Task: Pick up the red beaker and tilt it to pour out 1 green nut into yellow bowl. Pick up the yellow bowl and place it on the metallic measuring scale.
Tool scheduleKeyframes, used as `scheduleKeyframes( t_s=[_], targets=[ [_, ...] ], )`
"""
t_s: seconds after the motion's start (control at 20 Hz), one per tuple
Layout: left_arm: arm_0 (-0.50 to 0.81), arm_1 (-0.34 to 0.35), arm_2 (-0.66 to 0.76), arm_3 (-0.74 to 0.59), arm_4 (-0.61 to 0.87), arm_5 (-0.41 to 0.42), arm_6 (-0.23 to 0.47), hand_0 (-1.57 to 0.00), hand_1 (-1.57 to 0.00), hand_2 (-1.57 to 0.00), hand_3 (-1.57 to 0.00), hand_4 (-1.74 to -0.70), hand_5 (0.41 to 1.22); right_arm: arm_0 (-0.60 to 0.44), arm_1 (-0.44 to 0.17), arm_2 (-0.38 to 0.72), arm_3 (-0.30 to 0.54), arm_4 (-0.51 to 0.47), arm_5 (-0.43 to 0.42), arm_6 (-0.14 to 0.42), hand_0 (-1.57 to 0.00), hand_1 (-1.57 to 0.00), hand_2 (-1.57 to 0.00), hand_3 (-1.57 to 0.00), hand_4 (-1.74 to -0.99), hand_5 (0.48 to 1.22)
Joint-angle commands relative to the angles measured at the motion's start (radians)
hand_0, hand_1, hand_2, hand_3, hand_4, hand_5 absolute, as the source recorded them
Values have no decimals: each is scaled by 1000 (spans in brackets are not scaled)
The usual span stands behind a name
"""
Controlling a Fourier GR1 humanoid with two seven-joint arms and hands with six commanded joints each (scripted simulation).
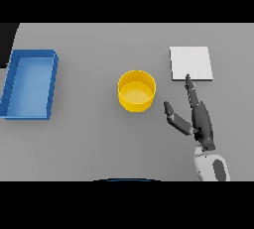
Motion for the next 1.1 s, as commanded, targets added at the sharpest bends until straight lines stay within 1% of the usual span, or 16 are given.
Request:
scheduleKeyframes(
  t_s=[0.0,0.05,0.1,0.15,0.2,0.3,0.35,0.4,0.45,0.55,0.6,0.65,0.75,0.8,1.0,1.05],
  targets=[
    [28,29,22,-9,31,21,29,-1571,-1571,-1571,-1412,-1740,1221,-4,-2,5,12,15,-5,-6,1,1,1,1,-1034,655],
    [61,48,50,-21,76,47,44,-1571,-1571,-1571,-1425,-1740,1221,-1,-8,6,5,18,-3,-7,1,1,1,1,-1044,654],
    [106,56,83,-30,130,77,83,-1571,-1571,-1571,-1426,-1740,1221,-1,-9,6,7,15,0,-10,1,1,1,1,-1050,653],
    [153,63,105,-48,175,107,88,-1571,-1571,-1571,-1441,-1741,1221,12,-3,11,12,24,-7,-18,1,1,1,1,-1057,652],
    [195,77,130,-70,218,136,93,-1571,-1571,-1571,-1452,-1741,1221,5,-3,8,14,22,-9,-10,1,1,1,1,-1053,651],
    [281,81,162,-142,298,178,162,-1571,-1571,-1571,-1467,-1741,1221,-3,-12,13,4,44,-15,8,1,1,1,1,-1047,651],
    [325,89,173,-188,331,195,188,-1571,-1571,-1571,-1470,-1741,1221,-5,-16,11,6,50,-19,13,1,1,1,1,-1048,651],
    [376,101,187,-244,366,215,192,-1571,-1571,-1571,-1474,-1741,1221,1,-20,14,-5,61,-24,18,1,1,1,1,-1052,648],
    [416,109,193,-291,392,231,212,-1571,-1571,-1571,-1476,-1741,1221,2,-20,17,3,66,-24,10,1,1,1,1,-1054,648],
    [514,127,190,-412,430,272,275,-1571,-1571,-1571,-1480,-1741,1221,6,-30,15,5,57,-10,2,1,1,1,1,-1041,650],
    [566,127,188,-481,454,297,326,-1571,-1571,-1571,-1464,-1741,1221,5,-30,12,3,55,-12,6,1,1,1,1,-1035,650],
    [610,132,188,-545,472,324,350,-1571,-1571,-1571,-1450,-1741,1221,3,-25,11,10,52,-14,3,1,1,1,1,-1026,648],
    [694,138,185,-637,497,378,366,-1571,-1571,-1571,-1441,-1741,1221,11,-25,17,4,67,-21,6,1,1,1,1,-1018,645],
    [732,142,182,-673,505,402,366,-1571,-1571,-1571,-1445,-1741,1221,16,-29,11,9,58,-19,-10,1,1,1,1,-1020,646],
    [810,133,181,-751,553,459,378,-1571,-1571,-1571,-1512,-1741,1221,9,-30,5,15,29,1,-28,1,1,1,1,-1004,648],
    [833,128,179,-762,564,474,372,-1571,-1571,-1571,-1523,-1741,1194,17,-29,7,9,31,0,-29,1,1,1,1,-1005,647]
  ],
)
